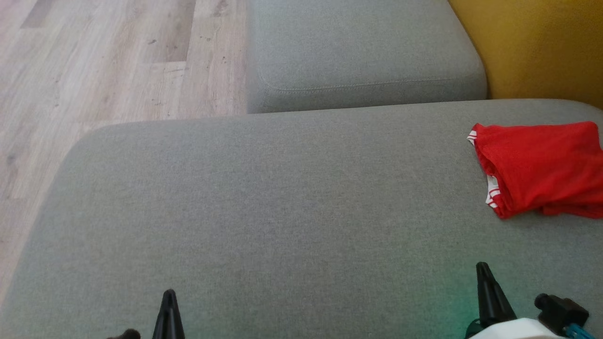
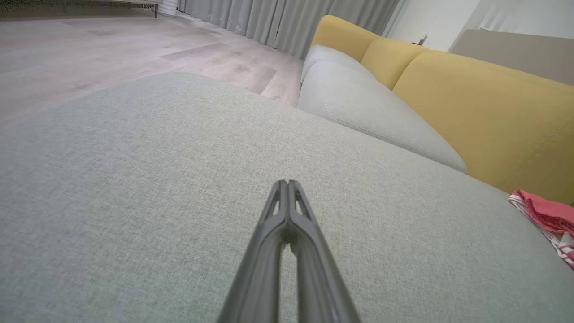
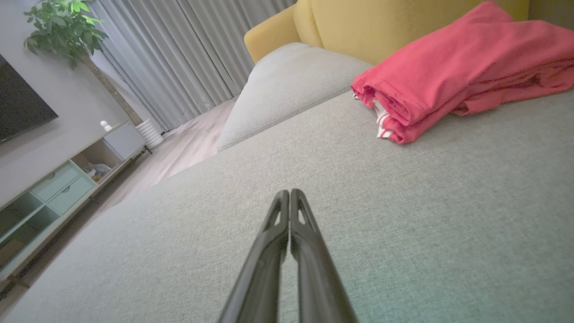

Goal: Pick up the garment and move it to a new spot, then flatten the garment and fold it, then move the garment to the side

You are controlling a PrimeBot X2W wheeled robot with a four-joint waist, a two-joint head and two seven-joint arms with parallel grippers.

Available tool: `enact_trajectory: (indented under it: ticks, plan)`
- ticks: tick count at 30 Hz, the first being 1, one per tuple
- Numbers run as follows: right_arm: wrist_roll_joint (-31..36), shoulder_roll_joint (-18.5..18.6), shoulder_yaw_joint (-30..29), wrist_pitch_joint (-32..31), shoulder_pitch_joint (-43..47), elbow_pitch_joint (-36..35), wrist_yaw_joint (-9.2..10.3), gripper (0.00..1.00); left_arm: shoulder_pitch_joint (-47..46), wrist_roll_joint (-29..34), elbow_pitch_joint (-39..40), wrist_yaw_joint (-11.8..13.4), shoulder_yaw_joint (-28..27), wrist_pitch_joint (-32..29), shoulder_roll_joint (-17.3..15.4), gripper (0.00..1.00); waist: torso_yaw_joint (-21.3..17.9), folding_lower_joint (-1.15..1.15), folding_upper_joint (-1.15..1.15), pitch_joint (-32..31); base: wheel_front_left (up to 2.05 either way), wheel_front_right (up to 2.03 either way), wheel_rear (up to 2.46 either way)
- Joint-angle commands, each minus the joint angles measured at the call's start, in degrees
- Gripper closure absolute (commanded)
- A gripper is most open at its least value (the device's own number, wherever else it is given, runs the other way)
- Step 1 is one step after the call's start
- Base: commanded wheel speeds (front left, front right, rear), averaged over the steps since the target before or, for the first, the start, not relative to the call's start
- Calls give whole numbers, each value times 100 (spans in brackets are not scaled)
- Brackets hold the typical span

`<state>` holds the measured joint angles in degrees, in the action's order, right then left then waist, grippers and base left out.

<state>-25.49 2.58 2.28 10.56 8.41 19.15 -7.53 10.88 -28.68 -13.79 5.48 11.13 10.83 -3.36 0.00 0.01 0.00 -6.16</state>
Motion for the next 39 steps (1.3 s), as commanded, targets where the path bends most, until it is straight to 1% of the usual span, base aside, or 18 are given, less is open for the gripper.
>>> enact_trajectory:
  ticks: [1, 39]
  plan:
    - [-200, 47, -30, -41, -317, -211, 1, 100, -305, -178, 165, -45, -118, -21, -55, 100, 0, 0, 0, 10, 0, 0, 0]
    - [-2697, 77, -302, -632, -745, -329, 2, 100, -826, -2623, 106, -521, -620, -571, -105, 100, 0, 0, 0, 247, 0, 0, 0]
